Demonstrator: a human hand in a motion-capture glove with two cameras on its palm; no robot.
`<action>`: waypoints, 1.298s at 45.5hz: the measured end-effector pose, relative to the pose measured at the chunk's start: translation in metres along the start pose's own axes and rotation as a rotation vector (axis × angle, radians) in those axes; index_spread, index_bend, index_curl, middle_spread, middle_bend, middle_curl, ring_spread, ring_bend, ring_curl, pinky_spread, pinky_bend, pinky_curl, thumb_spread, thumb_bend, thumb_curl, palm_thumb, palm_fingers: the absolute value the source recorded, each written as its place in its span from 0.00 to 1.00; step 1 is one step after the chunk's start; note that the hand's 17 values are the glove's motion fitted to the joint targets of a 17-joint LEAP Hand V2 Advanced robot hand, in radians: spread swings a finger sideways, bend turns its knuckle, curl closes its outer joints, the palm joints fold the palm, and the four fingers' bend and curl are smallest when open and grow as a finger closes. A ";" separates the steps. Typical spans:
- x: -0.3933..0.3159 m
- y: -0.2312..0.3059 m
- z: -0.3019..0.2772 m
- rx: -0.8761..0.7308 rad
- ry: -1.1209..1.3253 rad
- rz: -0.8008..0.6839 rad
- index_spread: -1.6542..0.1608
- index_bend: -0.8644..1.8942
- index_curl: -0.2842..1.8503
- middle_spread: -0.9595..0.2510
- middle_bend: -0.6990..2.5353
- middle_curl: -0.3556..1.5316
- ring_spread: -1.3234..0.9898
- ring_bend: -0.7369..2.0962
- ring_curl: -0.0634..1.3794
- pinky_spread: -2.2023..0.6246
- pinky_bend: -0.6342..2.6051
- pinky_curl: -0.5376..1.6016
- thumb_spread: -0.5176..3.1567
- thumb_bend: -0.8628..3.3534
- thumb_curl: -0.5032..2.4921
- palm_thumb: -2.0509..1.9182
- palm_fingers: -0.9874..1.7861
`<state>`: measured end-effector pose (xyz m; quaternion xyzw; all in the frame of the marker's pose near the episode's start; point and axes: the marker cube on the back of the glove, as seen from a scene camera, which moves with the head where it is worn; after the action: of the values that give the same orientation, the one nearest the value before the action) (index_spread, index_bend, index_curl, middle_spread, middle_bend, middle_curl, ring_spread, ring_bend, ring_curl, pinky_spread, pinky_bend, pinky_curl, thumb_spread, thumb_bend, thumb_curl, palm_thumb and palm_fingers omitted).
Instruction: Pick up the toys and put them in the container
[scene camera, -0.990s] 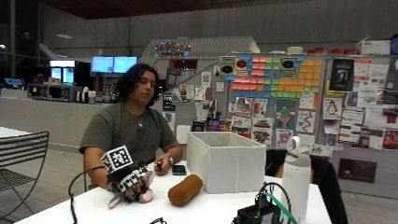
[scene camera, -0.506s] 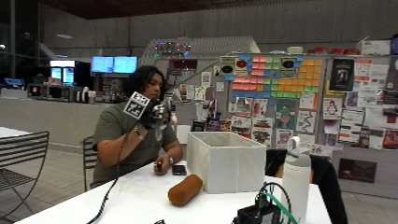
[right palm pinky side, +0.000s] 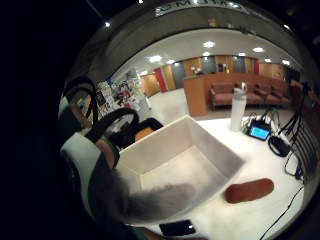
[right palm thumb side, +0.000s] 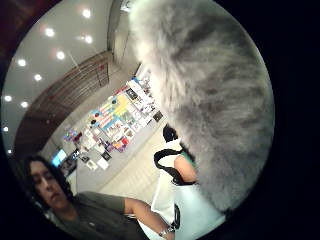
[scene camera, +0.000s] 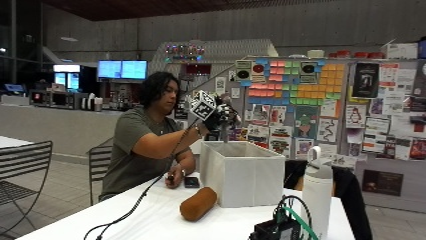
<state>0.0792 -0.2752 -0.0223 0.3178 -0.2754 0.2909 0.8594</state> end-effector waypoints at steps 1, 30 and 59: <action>-0.001 -0.001 0.006 -0.017 -0.043 0.053 0.73 0.52 0.45 0.60 0.55 0.53 0.44 0.69 0.39 0.63 0.47 0.46 0.43 0.23 0.42 0.63 0.77; 0.151 0.068 -0.046 -0.376 0.219 0.341 0.68 0.45 0.39 0.69 0.40 0.42 0.47 0.55 0.25 0.77 0.42 0.40 0.38 0.18 0.28 0.48 0.45; 0.314 0.213 0.010 -0.525 0.630 -0.167 0.69 0.37 0.33 0.58 0.51 0.46 0.42 0.69 0.29 0.71 0.41 0.38 0.40 0.19 0.26 0.50 0.76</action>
<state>0.1457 -0.0460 0.2731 0.0047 -0.0375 0.2232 0.9740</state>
